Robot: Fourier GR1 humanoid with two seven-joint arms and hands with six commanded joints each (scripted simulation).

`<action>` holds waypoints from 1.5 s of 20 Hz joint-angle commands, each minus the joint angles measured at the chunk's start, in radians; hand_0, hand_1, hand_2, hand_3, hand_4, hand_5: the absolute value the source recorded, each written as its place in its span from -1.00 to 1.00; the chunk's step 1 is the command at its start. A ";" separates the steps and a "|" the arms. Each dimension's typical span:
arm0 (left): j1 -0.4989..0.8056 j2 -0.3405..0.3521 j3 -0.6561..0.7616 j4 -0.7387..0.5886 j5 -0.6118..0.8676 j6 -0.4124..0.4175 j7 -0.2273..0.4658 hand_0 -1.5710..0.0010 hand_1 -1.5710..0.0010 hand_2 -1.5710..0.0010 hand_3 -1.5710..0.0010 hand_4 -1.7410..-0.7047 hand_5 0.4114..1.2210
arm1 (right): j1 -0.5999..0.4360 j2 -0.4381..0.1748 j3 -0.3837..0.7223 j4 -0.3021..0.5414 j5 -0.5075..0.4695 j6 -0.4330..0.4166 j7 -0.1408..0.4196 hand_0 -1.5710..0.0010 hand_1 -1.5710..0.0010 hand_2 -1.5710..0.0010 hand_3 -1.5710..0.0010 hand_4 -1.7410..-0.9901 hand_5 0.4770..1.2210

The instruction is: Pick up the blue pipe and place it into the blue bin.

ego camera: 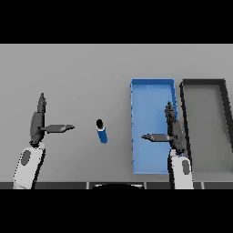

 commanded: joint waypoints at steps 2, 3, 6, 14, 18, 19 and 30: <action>-0.001 0.003 0.005 0.003 0.003 -0.003 -0.007 1.00 1.00 1.00 1.00 0.29 -0.56 | -0.002 0.004 0.004 0.001 0.003 -0.004 0.001 1.00 1.00 1.00 1.00 0.37 -0.62; -0.001 0.006 0.007 0.006 0.006 -0.006 -0.009 1.00 1.00 1.00 1.00 0.29 -0.56 | -0.003 0.008 0.006 0.002 0.006 -0.006 0.002 1.00 1.00 1.00 1.00 0.37 -0.62; -0.006 0.012 0.015 0.024 0.011 -0.018 -0.016 1.00 1.00 1.00 1.00 0.29 -0.56 | -0.009 0.016 0.011 0.001 0.009 -0.011 0.007 1.00 1.00 1.00 1.00 0.37 -0.62; -0.002 0.222 -0.046 0.027 0.049 -0.396 -0.122 1.00 1.00 1.00 1.00 0.28 -0.53 | 0.084 -0.096 0.125 -0.108 0.184 0.031 -0.046 1.00 1.00 1.00 1.00 0.45 -0.65; 0.036 0.240 -0.089 -0.037 0.065 -0.479 -0.154 1.00 1.00 1.00 1.00 0.24 -0.58 | 0.077 -0.094 0.132 -0.120 0.197 0.022 -0.031 1.00 1.00 1.00 1.00 0.48 -0.67; 0.049 0.250 -0.105 -0.060 0.059 -0.503 -0.162 1.00 1.00 1.00 1.00 0.24 -0.62 | 0.071 -0.102 0.129 -0.113 0.195 0.028 -0.039 1.00 1.00 1.00 1.00 0.46 -0.65; 0.055 0.122 -0.291 -0.141 -0.076 -0.506 -0.118 1.00 1.00 1.00 1.00 0.07 -0.87 | 0.081 -0.091 0.139 -0.148 0.195 0.026 -0.024 1.00 1.00 1.00 1.00 0.38 -0.62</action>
